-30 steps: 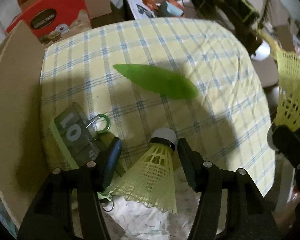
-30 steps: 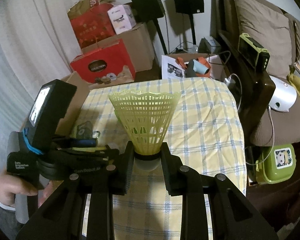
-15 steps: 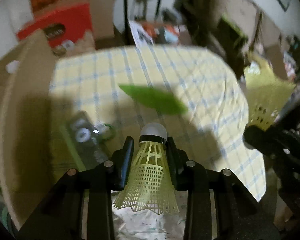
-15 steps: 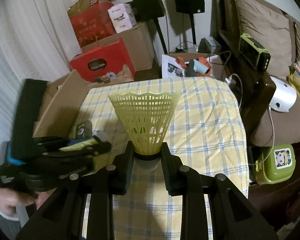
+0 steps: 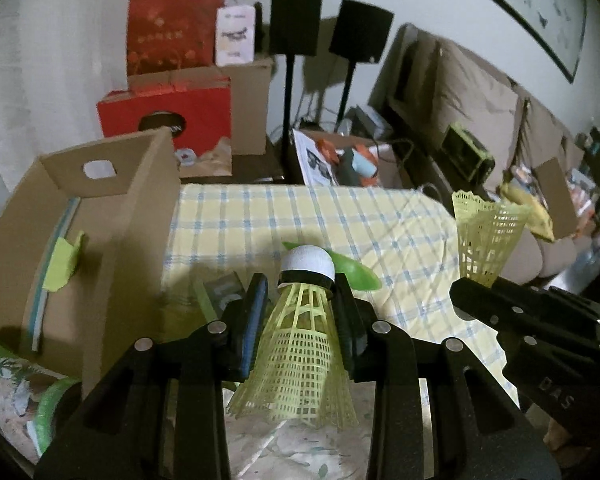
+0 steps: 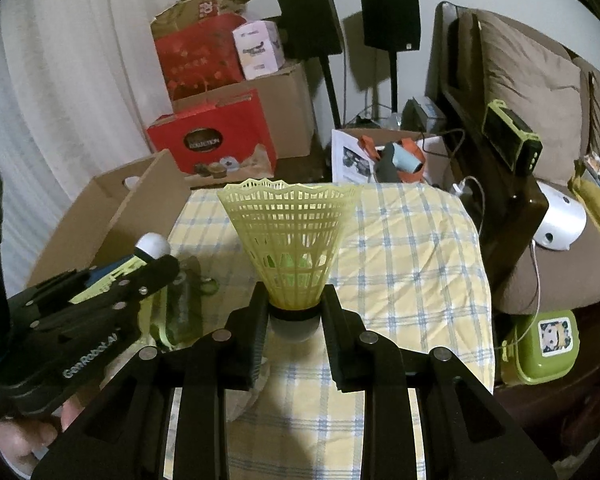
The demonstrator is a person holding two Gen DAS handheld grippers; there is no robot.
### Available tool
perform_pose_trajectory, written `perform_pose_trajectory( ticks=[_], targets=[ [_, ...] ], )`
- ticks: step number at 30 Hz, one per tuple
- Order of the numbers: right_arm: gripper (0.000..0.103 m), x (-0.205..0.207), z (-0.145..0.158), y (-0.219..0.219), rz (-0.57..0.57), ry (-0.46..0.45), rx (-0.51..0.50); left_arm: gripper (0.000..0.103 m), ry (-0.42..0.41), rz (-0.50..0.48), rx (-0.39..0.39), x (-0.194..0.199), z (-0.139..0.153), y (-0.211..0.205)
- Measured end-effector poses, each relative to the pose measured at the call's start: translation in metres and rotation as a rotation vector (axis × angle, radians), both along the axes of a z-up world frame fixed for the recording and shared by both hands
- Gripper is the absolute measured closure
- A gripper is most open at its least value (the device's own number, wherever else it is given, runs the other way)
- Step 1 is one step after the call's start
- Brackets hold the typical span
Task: Organize objects
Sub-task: 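Carry the left gripper's shuttlecock over the box while the right gripper holds its shuttlecock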
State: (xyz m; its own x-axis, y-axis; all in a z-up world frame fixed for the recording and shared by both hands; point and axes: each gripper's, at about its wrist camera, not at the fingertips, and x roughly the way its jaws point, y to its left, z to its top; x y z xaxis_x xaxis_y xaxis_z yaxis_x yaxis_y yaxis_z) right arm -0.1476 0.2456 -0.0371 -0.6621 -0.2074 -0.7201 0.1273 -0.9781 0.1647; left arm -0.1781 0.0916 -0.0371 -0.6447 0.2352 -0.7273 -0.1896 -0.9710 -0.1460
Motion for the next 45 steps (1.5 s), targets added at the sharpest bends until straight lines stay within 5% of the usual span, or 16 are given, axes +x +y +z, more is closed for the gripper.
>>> perform_pose_trajectory(
  ticks=[30,45],
  targets=[
    [0.077,-0.001,0.036,-0.093,0.076,0.123,0.055,0.073,0.038,0.169,-0.033,0.013,0.036,-0.097],
    [0.077,-0.016,0.037,-0.16,0.176,0.101,0.03,0.073,0.02,0.238,-0.044,0.007,0.036,-0.16]
  ],
)
